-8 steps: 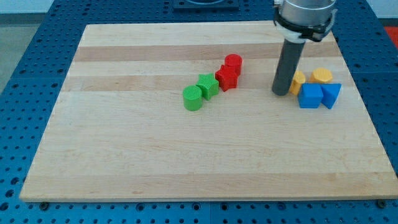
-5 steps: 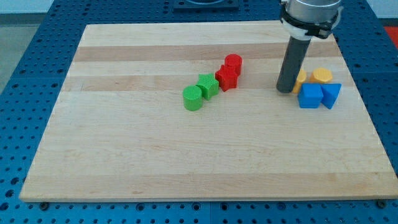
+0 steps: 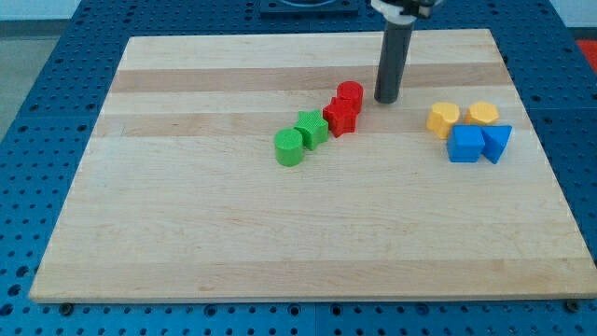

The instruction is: Move red circle and red star a bit down

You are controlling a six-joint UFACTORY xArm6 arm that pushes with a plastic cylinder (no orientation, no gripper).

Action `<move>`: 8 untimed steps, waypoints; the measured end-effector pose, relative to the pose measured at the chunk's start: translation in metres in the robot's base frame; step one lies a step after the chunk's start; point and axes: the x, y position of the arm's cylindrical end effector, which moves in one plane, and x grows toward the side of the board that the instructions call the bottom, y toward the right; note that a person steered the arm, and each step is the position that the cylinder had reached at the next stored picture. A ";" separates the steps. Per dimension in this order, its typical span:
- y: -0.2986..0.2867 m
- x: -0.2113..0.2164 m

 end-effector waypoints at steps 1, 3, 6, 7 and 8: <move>-0.023 -0.024; -0.057 -0.003; -0.057 0.048; -0.056 0.066; -0.034 0.060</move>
